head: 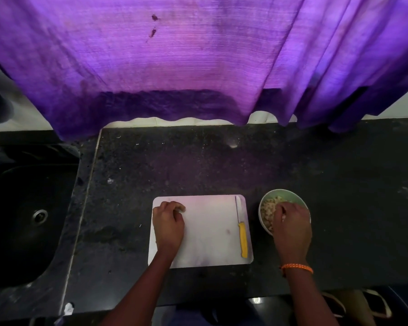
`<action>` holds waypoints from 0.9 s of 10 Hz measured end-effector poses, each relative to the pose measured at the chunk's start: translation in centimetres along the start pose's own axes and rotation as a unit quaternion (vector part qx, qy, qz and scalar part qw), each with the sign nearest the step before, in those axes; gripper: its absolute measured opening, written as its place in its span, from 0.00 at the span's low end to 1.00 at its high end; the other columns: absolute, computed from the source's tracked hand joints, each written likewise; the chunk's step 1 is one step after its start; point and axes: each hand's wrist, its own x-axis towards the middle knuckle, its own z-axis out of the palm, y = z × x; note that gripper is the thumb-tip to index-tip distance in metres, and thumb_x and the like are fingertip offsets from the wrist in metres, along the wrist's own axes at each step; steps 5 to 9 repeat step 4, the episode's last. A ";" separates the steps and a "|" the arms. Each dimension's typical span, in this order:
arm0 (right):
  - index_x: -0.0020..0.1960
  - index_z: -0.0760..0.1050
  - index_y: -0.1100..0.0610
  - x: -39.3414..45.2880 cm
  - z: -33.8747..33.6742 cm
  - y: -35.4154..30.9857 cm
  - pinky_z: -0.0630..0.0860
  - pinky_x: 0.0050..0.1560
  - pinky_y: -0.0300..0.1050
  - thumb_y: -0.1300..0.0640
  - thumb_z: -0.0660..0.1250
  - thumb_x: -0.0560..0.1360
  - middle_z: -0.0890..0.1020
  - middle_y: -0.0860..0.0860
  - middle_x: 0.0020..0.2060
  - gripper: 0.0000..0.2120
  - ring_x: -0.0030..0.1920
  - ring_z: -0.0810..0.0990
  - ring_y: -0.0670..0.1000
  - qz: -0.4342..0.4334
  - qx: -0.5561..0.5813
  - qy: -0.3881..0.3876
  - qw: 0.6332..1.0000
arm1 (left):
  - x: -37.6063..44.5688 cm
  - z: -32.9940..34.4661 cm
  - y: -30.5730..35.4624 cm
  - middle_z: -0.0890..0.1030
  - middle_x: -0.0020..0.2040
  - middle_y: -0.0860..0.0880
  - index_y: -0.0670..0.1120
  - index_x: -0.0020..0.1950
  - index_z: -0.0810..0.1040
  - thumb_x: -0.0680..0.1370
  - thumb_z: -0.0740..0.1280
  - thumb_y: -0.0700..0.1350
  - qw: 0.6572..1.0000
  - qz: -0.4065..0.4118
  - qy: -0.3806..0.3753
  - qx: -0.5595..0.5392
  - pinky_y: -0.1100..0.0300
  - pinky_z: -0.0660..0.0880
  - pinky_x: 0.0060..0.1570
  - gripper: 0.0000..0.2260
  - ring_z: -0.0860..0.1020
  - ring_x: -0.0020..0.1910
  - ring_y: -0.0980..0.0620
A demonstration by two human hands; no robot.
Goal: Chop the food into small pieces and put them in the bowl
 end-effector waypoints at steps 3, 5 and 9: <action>0.56 0.83 0.56 0.3 -1.2 2.2 0.78 0.54 0.52 0.60 0.65 0.80 0.83 0.54 0.53 0.09 0.60 0.75 0.53 -0.023 0.055 -0.022 0.998 | -1.4 -1.0 3.2 0.83 0.49 0.57 0.50 0.49 0.85 0.74 0.66 0.25 1.000 0.004 0.018 -0.025 0.57 0.71 0.52 0.20 0.73 0.53 0.51; 0.56 0.83 0.57 0.5 -0.8 1.8 0.80 0.57 0.56 0.59 0.64 0.81 0.82 0.54 0.54 0.10 0.59 0.76 0.54 -0.028 0.057 -0.035 0.997 | -1.6 -1.7 4.1 0.84 0.48 0.57 0.51 0.50 0.86 0.74 0.67 0.25 1.000 0.008 0.016 -0.022 0.55 0.73 0.52 0.21 0.75 0.53 0.49; 0.56 0.83 0.57 0.5 -0.8 1.8 0.80 0.57 0.56 0.59 0.64 0.81 0.82 0.54 0.54 0.10 0.59 0.76 0.54 -0.028 0.057 -0.035 0.997 | -1.6 -1.7 4.1 0.84 0.48 0.57 0.51 0.50 0.86 0.74 0.67 0.25 1.000 0.008 0.016 -0.022 0.55 0.73 0.52 0.21 0.75 0.53 0.49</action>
